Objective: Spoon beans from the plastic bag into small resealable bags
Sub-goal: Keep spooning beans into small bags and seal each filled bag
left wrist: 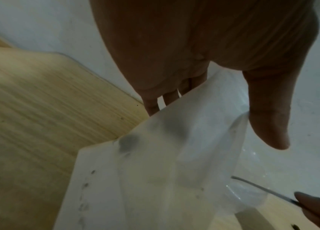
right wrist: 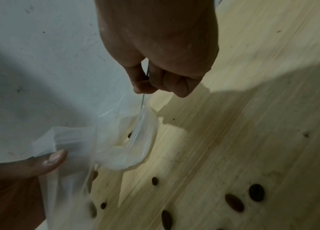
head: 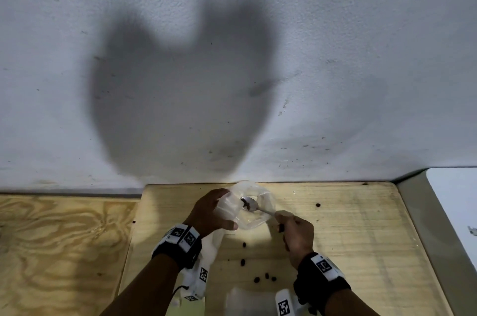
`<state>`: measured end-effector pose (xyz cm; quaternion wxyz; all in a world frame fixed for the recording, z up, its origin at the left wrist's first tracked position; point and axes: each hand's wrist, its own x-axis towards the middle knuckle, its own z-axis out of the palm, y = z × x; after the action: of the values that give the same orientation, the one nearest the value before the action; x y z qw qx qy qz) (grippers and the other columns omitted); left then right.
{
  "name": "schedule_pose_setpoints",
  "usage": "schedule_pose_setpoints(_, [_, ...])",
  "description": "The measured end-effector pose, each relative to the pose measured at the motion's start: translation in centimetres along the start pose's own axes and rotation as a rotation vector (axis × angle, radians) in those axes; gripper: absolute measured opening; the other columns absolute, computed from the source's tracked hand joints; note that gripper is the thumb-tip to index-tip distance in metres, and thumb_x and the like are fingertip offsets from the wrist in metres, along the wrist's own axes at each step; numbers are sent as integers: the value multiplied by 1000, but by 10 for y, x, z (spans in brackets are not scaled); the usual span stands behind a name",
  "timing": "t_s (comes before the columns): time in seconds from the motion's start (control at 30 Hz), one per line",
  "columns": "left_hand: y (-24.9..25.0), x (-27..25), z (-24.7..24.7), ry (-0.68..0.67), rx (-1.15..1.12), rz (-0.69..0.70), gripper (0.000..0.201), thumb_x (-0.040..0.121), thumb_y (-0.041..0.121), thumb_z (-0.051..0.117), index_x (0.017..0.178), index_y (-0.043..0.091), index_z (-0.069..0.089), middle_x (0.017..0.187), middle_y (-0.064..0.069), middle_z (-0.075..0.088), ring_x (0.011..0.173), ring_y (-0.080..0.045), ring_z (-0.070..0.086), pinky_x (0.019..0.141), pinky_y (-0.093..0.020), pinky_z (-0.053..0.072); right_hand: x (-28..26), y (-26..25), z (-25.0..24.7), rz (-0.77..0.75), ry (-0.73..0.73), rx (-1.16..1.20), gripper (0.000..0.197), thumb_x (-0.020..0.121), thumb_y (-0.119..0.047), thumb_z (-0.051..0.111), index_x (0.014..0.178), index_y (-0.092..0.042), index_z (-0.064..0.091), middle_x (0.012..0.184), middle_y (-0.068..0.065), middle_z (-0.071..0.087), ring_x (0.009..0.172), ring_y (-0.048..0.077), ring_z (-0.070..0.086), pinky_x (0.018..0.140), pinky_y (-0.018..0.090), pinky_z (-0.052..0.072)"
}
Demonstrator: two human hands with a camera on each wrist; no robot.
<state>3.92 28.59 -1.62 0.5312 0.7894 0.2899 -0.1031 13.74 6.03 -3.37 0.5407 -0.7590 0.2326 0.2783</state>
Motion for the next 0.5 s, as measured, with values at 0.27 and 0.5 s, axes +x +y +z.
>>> schedule_pose_setpoints(0.27, [-1,5,-4,-1,-60,-99,91,50,19,95,130,29,53,126,3,59,110,-15,57,69,-16,44,-6,-19,-21,-127,-33,59,39,81,-14,73,44,-14,60,52,6,55,48,17,39,56,30,32])
schedule_pose_setpoints(0.5, [5,1,5,-18,-97,-125,90,54,14,94,133,25,51,124,5,56,107,-12,55,66,-12,42,-37,-59,-41,-339,-111,210,42,84,-2,69,46,-12,56,55,12,53,44,14,36,49,26,30])
